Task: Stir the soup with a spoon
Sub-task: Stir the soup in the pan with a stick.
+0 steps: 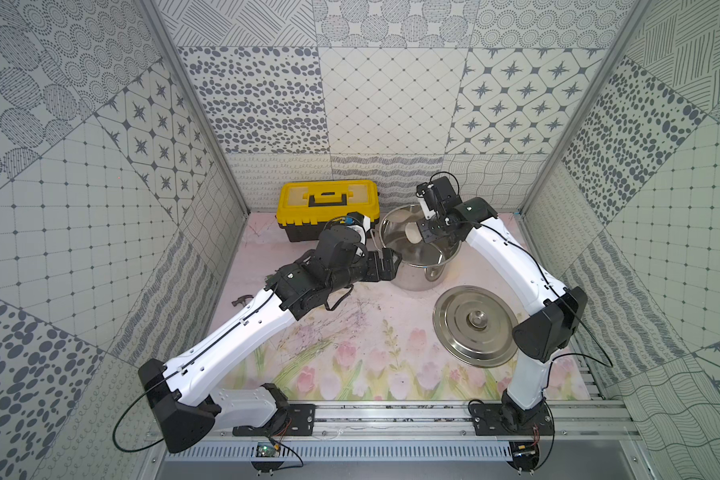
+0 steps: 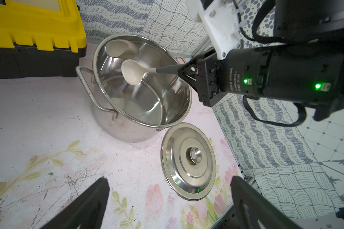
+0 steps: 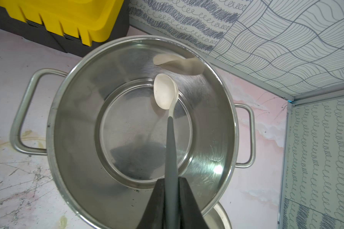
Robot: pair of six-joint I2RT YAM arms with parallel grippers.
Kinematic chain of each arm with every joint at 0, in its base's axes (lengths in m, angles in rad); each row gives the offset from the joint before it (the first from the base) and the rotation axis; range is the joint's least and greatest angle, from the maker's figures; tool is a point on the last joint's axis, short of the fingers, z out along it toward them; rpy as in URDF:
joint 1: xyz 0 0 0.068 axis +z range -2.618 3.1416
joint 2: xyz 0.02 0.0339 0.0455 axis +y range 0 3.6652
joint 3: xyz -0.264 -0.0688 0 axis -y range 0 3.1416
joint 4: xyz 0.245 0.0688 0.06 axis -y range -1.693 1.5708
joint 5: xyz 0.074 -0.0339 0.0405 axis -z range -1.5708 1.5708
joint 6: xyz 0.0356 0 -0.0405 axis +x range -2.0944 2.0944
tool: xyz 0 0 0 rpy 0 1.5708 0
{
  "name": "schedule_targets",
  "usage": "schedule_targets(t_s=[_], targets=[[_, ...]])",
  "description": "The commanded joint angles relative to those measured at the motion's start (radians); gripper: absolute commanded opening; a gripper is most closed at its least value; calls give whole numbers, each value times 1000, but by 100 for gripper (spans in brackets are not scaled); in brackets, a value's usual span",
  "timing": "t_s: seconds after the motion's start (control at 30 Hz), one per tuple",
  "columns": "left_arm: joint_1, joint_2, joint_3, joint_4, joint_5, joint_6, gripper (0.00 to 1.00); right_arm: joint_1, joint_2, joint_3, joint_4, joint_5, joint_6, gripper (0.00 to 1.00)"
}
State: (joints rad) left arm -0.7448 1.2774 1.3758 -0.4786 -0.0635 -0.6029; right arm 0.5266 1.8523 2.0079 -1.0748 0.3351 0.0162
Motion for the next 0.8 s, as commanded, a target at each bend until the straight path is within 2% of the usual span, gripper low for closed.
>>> schedule_targets(t_s=[0.0, 0.4, 0.77], targets=[[-1, 13, 16, 69, -9, -10, 100, -19, -27, -3, 19, 29, -29, 0], [0, 48, 37, 82, 15, -6, 99, -43, -191, -198, 16, 31, -26, 0], [-1, 50, 39, 79, 27, -12, 99, 0, -309, -330, -38, 7, 32, 0]])
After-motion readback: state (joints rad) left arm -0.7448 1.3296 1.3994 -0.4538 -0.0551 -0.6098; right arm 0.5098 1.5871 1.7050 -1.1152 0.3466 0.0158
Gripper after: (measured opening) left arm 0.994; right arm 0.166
